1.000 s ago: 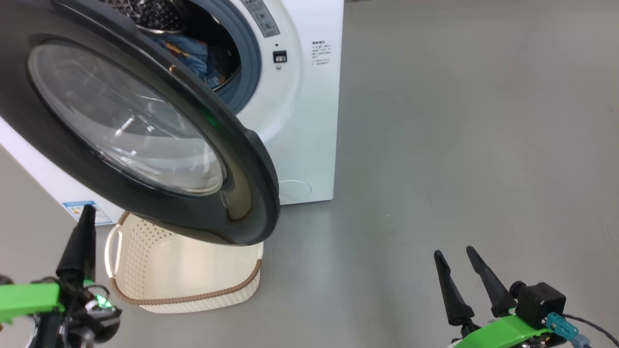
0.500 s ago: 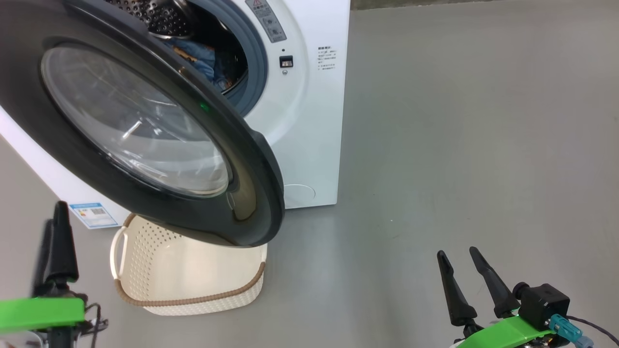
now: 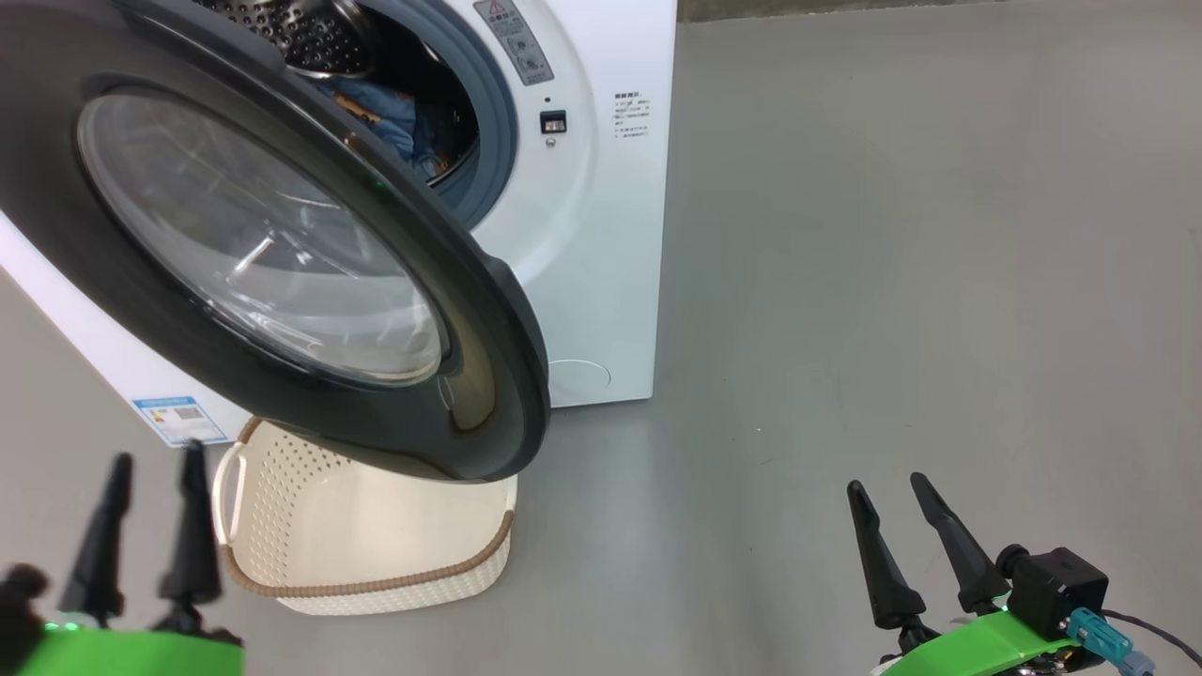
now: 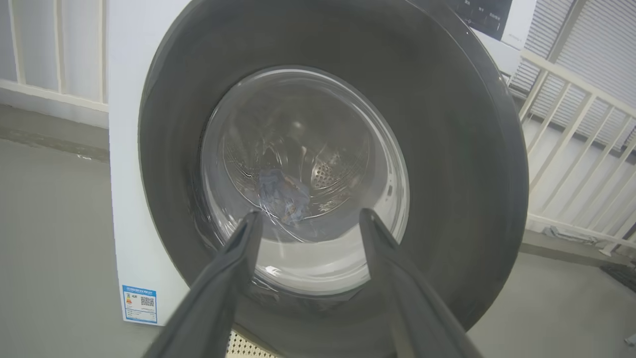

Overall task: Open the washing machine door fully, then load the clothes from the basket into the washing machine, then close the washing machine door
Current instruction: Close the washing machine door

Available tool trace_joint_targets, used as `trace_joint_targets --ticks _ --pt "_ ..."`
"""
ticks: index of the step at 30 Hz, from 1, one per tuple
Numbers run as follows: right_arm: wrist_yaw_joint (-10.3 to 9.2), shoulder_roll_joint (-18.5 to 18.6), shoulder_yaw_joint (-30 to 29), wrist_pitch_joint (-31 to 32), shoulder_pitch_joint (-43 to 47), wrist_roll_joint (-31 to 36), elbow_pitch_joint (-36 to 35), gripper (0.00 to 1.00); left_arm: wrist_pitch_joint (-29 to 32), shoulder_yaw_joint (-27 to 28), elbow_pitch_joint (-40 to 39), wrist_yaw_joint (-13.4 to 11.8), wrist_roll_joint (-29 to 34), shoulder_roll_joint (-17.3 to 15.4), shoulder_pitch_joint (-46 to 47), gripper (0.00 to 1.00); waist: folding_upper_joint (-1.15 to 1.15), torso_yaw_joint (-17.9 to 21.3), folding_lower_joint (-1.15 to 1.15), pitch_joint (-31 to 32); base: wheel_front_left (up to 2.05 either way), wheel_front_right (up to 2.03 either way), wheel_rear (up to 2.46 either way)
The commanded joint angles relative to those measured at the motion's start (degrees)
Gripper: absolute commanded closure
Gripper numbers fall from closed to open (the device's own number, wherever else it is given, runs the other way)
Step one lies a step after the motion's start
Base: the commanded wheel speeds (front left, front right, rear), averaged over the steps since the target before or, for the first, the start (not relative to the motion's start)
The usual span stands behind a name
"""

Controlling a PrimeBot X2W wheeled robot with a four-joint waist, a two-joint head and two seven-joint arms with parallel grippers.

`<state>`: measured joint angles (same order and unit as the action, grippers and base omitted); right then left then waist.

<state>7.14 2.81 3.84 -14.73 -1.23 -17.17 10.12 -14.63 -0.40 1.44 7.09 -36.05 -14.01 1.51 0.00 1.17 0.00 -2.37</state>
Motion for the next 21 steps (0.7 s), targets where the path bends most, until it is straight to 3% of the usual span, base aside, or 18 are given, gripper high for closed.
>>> trace_joint_targets --ticks 1,7,11,21 --pt "0.35 0.07 1.62 -0.27 -0.60 0.67 -1.55 0.00 -0.35 1.48 -1.50 0.39 1.55 -1.59 0.66 0.00 0.00 0.01 0.00 -0.04 0.00 0.00 0.00" --pt "0.35 0.07 1.71 -0.27 -0.67 1.00 -1.47 0.00 -0.36 1.27 -0.86 0.39 11.65 -1.40 -1.47 0.00 0.00 0.15 0.00 -0.17 0.00 0.00 0.00" --pt "0.35 0.07 1.76 -0.27 -0.70 1.24 -1.53 0.00 -0.36 2.77 0.22 0.39 17.67 0.79 -3.17 0.00 0.00 0.33 0.00 -0.16 0.00 0.00 0.00" --pt "0.35 0.07 1.94 -0.27 -0.61 2.84 -2.20 0.00 -0.37 5.16 1.94 0.33 23.92 5.95 -6.25 0.00 0.00 0.56 0.00 -0.06 0.00 0.00 0.00"
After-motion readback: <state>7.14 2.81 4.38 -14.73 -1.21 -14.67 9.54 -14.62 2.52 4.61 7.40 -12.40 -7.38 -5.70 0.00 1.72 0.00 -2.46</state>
